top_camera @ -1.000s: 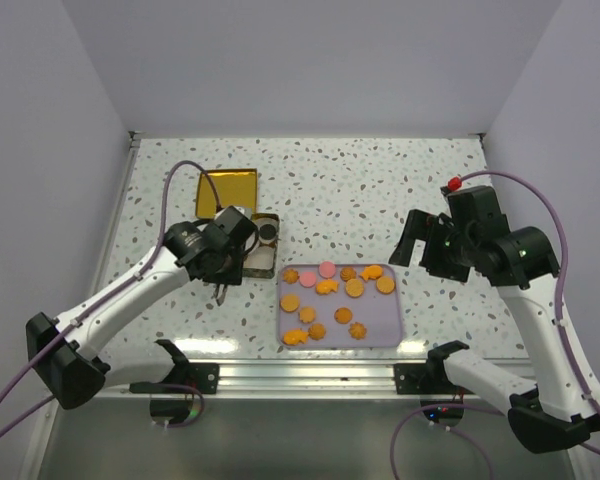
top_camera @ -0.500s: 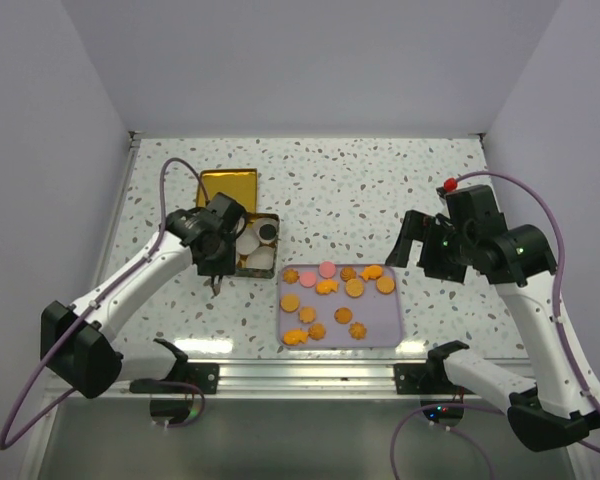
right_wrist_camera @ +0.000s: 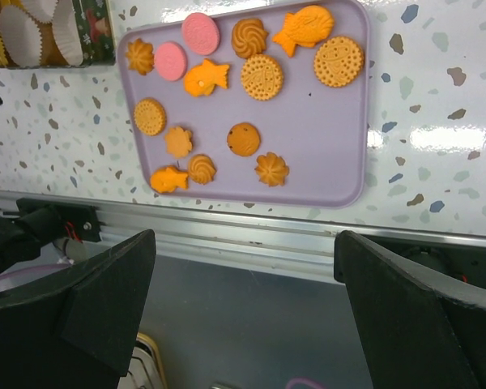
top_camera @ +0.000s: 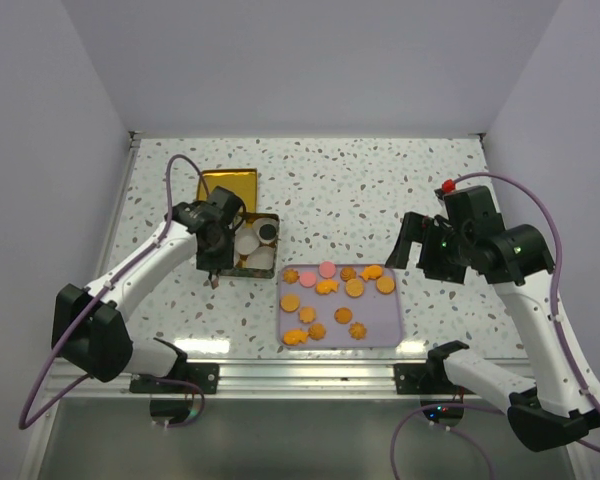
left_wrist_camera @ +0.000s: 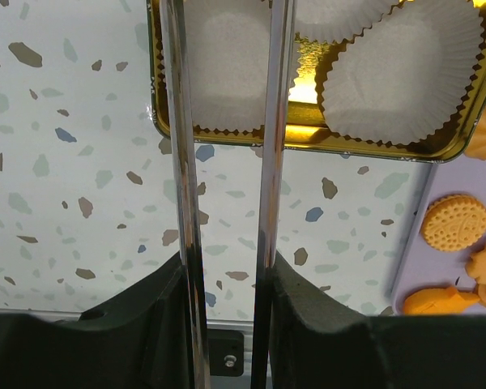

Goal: Pack the cookies

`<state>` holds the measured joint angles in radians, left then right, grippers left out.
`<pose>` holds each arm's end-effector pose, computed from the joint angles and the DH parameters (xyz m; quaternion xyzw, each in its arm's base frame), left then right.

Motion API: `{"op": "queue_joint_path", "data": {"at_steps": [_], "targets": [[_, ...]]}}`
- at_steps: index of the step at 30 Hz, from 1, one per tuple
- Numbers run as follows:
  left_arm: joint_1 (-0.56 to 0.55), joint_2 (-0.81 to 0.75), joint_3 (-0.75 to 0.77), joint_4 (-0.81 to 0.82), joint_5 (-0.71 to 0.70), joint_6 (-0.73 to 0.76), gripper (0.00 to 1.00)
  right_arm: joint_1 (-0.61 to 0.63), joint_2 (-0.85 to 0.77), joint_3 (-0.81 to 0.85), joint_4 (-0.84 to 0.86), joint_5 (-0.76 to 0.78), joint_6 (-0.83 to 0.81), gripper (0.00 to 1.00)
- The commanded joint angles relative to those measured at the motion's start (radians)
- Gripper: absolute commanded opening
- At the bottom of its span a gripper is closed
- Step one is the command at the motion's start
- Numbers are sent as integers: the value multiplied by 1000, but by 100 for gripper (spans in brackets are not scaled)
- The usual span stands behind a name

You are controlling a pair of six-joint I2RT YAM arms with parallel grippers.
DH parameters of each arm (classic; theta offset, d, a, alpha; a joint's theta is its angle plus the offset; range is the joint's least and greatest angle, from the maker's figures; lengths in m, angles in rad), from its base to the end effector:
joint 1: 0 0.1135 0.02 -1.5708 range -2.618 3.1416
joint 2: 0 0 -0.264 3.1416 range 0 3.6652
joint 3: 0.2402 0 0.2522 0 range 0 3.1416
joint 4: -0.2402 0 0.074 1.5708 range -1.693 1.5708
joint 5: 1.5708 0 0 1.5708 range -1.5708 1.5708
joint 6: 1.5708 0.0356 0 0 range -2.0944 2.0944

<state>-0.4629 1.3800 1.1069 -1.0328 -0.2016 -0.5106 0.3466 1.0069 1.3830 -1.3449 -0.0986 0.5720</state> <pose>0.2273 -0.1055 0.2593 -0.0368 0.9856 0.0267 0.1628 0.1368 0.0531 0.3922 0.0928 0.9495 0.1735 0.2446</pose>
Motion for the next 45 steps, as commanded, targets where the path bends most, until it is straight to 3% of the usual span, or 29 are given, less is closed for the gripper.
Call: {"op": "queue_joint_path", "data": {"at_steps": [1, 10, 21, 33, 45], "targets": [[10, -4, 47, 37, 14, 29, 31, 3, -2, -1, -5, -7, -24, 99], [12, -9, 50, 27, 19, 24, 43, 2, 12, -2, 6, -7, -34, 99], [12, -10, 59, 10, 16, 20, 51, 2, 15, -12, 12, -9, -44, 99], [-3, -48, 148, -23, 93, 35, 42, 2, 12, -16, 18, -12, -54, 99], [-434, -105, 107, 20, 102, -60, 41, 2, 3, -36, 20, -30, -43, 99]]}}
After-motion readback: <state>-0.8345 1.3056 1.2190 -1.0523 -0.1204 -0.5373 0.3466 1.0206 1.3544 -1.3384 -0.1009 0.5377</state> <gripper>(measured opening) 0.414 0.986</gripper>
